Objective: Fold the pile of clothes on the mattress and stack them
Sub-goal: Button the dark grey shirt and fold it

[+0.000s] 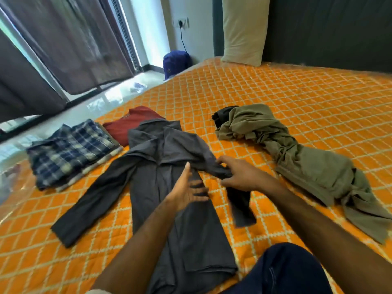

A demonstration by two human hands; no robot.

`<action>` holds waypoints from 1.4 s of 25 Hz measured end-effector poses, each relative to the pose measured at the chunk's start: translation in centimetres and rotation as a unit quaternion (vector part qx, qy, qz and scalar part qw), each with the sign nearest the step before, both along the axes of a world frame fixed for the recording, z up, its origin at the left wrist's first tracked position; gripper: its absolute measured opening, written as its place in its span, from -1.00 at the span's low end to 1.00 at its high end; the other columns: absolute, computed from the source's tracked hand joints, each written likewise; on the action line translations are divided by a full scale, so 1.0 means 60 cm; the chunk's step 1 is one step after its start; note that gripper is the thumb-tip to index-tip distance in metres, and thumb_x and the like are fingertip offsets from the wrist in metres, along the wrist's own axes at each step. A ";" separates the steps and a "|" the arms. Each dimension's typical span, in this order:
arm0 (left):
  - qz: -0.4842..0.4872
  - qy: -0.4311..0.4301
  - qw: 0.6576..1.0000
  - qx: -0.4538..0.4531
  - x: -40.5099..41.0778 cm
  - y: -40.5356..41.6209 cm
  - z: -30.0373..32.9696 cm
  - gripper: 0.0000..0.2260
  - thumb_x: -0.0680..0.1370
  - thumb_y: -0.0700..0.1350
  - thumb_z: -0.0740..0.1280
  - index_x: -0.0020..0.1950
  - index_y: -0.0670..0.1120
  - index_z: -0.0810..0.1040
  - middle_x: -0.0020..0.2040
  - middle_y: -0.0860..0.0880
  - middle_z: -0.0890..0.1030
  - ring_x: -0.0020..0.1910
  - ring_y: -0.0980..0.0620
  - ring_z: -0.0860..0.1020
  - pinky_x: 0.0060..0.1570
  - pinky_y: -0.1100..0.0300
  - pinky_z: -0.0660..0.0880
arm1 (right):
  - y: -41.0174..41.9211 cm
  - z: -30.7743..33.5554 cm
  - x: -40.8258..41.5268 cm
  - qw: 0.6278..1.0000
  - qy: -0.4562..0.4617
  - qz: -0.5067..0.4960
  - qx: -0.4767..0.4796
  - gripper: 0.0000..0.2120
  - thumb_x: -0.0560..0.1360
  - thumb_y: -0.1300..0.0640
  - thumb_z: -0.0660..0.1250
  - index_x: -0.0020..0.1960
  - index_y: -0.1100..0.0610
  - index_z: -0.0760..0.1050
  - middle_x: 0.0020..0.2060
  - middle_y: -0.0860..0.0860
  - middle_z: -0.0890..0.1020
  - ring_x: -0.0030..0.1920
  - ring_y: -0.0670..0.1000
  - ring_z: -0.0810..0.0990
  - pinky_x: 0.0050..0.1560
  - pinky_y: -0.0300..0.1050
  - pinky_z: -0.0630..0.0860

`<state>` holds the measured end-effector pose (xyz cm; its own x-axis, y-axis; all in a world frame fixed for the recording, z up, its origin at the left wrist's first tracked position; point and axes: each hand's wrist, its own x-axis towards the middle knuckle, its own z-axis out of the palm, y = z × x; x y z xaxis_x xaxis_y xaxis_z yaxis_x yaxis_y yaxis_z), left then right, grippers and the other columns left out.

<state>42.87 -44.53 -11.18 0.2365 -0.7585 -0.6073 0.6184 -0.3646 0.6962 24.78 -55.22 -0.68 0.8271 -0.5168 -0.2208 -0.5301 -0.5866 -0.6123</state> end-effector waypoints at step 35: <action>0.013 -0.319 0.943 0.097 0.166 0.123 -0.068 -0.78 0.57 -0.10 0.44 0.14 -0.11 0.48 0.06 -0.10 0.64 -0.09 0.02 0.62 -0.33 0.13 0.54 | 0.308 -0.128 0.081 0.974 0.099 0.188 -0.081 -0.38 0.43 0.27 0.38 0.44 0.05 0.28 0.25 0.08 0.39 0.24 0.21 0.49 0.09 0.12 0.53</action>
<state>52.81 -37.14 -15.24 0.6168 -0.6366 -0.4629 0.1075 -0.5144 0.8508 29.64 -36.77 -8.38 0.9142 -0.2265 -0.3361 -0.3569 -0.8429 -0.4028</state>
